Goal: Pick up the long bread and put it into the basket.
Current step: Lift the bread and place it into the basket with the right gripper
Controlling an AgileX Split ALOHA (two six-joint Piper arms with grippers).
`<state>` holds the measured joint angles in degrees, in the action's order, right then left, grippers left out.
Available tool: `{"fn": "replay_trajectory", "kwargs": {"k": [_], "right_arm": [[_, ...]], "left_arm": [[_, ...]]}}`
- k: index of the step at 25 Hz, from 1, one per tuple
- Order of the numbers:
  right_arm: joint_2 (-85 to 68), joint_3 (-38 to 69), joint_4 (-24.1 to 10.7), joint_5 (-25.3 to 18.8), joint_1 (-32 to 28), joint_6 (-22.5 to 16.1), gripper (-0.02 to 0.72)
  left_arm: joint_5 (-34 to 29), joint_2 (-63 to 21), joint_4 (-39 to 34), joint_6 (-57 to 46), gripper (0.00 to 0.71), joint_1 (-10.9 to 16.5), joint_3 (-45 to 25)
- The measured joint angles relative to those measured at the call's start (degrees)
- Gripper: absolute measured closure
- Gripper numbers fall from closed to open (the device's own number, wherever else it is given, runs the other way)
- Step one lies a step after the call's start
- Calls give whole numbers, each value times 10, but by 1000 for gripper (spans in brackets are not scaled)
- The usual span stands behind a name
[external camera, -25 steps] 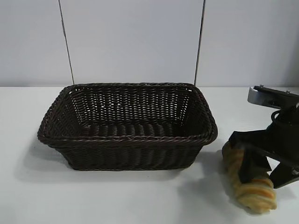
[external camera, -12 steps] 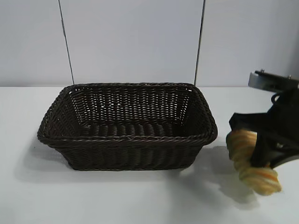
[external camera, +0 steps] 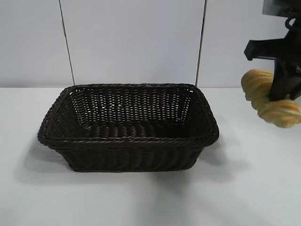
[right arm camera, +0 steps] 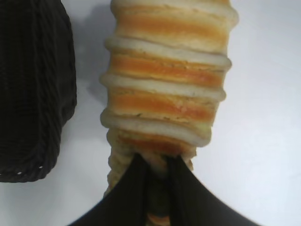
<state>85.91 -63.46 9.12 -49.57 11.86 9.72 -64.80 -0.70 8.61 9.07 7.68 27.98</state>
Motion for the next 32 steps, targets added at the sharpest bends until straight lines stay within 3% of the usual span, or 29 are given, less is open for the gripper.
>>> {"fn": "replay_trajectory", "kwargs": {"k": [2,8,11,16,26,32], "right_arm": [[0,0,35,15,0,65,619],[1,0,93,65,0,328,619],[13,-12,129,76,3,404,619],[78,-76,130,72,54,431,621],[238,-240,41,27,176,426,638],[318,-265,31,33,193,416,638]], "left_arm": [[0,0,0,0,15,0,0],[0,0,0,0,15,0,0],[0,0,0,0,15,0,0],[0,0,0,0,15,0,0],[0,0,0,0,15,0,0],[0,0,0,0,15,0,0]]}}
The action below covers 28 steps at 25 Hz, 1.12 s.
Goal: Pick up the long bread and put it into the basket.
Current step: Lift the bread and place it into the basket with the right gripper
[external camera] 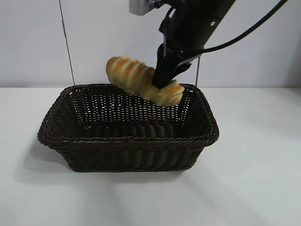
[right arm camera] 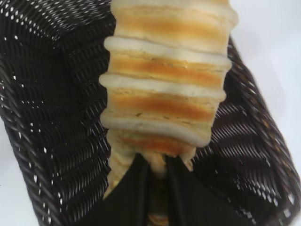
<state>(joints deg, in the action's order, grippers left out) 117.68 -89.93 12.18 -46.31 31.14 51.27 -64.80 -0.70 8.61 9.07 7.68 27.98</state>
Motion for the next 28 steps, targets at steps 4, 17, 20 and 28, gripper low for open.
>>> {"fn": "replay_trajectory", "kwargs": {"k": [4,17,20,28], "right_arm": [[32,0,-9,16,0,-14,638],[9,-2,-18,8,0,-54,163],[-20,-2,-19,-5,0,-70,45],[-68,-50,-71,-85,0,-308,11]], "left_arm": [[0,0,0,0,15,0,0],[0,0,0,0,15,0,0],[0,0,0,0,15,0,0],[0,0,0,0,15,0,0]]}}
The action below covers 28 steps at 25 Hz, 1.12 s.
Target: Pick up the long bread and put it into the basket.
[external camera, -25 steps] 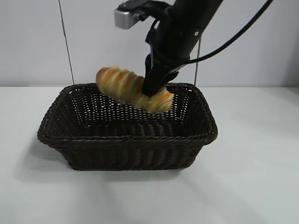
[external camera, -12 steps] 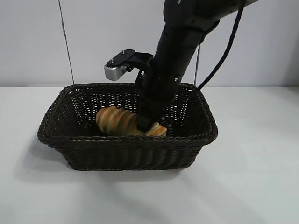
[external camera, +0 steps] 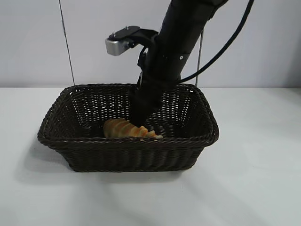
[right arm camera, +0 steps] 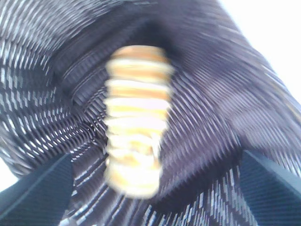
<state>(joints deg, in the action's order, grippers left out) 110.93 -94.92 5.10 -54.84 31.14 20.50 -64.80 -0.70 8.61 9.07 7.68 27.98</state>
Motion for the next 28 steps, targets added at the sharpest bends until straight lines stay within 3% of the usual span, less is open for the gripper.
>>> {"fn": "replay_trajectory", "kwargs": {"k": [5,8,10,15,28], "right_arm": [[0,-90,-51,-73,-1,-143,9],[0,-143,-51,-106,-19,-211,9],[0,-169,-51,-124,-41,-233,9],[-2,-188,-55,-160,-121,-237,9],[-2,-188,-59,-163,-367,-205,8]], "left_arm": [[0,0,0,0,15,0,0],[0,0,0,0,15,0,0],[0,0,0,0,15,0,0],[0,0,0,0,15,0,0],[0,0,0,0,15,0,0]]}}
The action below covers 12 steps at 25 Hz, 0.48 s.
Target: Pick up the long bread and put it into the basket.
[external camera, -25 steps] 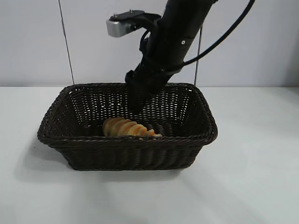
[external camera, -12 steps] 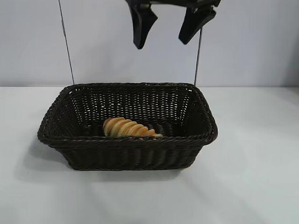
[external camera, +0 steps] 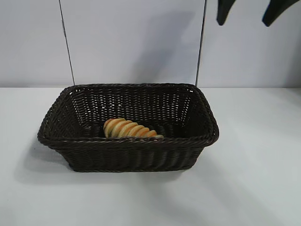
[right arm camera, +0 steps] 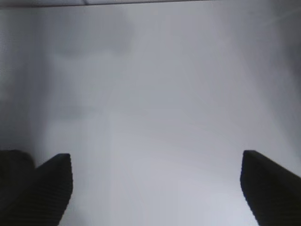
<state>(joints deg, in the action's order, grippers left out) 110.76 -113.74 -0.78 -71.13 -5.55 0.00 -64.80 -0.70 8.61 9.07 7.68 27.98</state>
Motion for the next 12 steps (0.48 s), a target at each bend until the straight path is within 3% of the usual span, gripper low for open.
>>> {"fn": "replay_trajectory", "kwargs": {"k": [12], "right_arm": [[-127,88,13,-1,-131,16,8]], "left_arm": [[0,0,0,0,15,0,0]]}}
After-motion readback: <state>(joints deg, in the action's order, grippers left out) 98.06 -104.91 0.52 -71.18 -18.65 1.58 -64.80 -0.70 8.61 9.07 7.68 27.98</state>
